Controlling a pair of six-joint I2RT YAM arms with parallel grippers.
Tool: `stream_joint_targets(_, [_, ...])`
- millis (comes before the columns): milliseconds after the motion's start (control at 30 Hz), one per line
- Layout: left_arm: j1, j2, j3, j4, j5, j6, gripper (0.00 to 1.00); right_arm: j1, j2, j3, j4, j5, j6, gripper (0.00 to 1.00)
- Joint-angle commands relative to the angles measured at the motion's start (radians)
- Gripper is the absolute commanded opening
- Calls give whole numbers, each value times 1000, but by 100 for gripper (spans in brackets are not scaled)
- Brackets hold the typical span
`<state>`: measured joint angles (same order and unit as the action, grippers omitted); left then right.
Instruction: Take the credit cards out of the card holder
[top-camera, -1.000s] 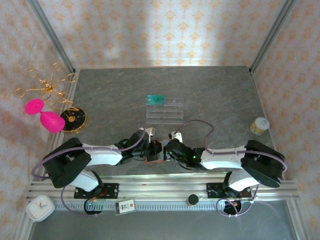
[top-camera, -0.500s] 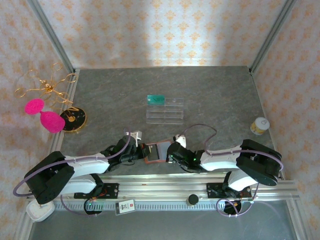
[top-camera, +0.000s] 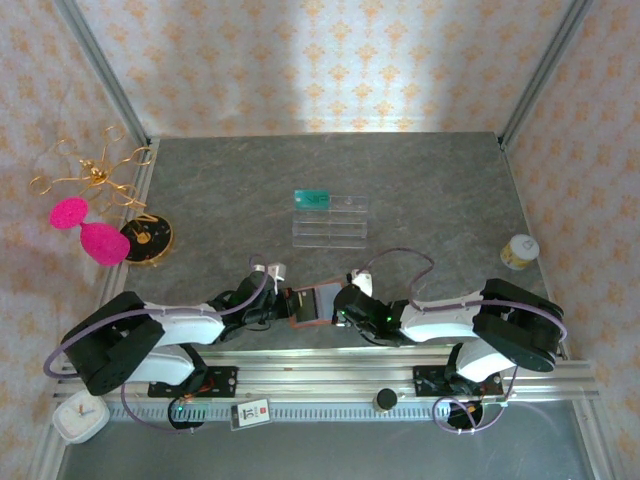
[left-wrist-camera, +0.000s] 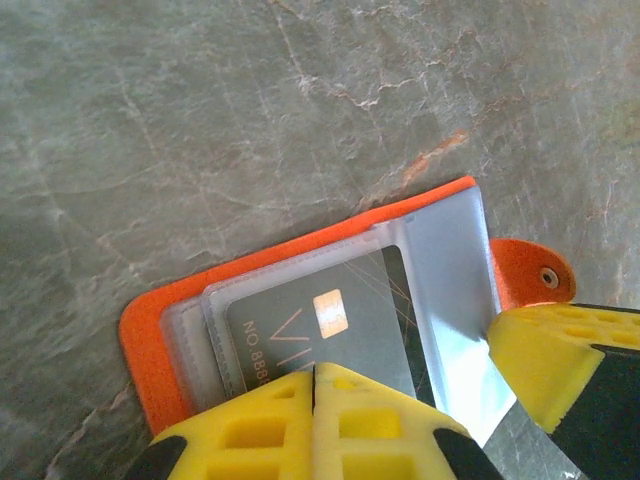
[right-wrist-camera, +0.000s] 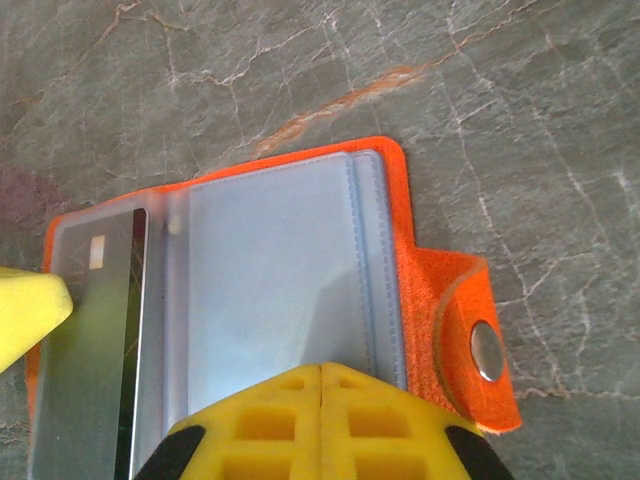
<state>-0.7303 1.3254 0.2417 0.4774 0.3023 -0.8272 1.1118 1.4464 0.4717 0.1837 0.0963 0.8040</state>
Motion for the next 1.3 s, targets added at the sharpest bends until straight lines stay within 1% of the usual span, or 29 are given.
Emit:
stream_joint_targets(0, [11, 42, 9, 8, -3, 39, 0, 6, -12, 10, -99, 10, -1, 0])
stream_joint_targets(100, [10, 60, 5, 34, 7, 45, 0, 5, -15, 18, -111, -3, -6, 2])
stream_joint_targets(233, [10, 84, -5, 73, 29, 37, 0, 5, -32, 34, -132, -10, -16, 8])
stream_joint_targets(367, [10, 74, -22, 86, 27, 36, 0, 3, -96, 95, -177, -32, -93, 17])
stream_joint_targets(467, [10, 65, -18, 77, 27, 40, 0, -3, -132, 157, -243, -21, -137, 20])
stream_joint_targets(500, [9, 63, -19, 75, 29, 42, 0, -3, -146, 174, -252, -23, -154, 23])
stream_joint_targets(567, [9, 57, -17, 69, 35, 43, 0, -7, -176, 203, -231, -71, -190, 28])
stream_joint_targets(667, [9, 50, -25, 70, 29, 37, 0, -30, -164, 231, -143, -182, -186, 28])
stream_joint_targets(767, [9, 45, -27, 73, 27, 37, 0, -86, -86, 231, -51, -316, -157, 27])
stream_joint_targets(833, [9, 42, -24, 65, 27, 39, 0, -116, -37, 220, -19, -370, -143, 26])
stream_joint_targets(1033, [10, 34, -26, 66, 28, 40, 0, -174, 12, 158, 37, -428, -114, 23])
stream_joint_targets(1133, [10, 38, -22, 65, 29, 40, 0, -176, 35, 155, 38, -428, -105, 20])
stream_joint_targets(1267, [9, 49, -20, 69, 35, 40, 0, -175, 65, 146, 52, -431, -85, 19])
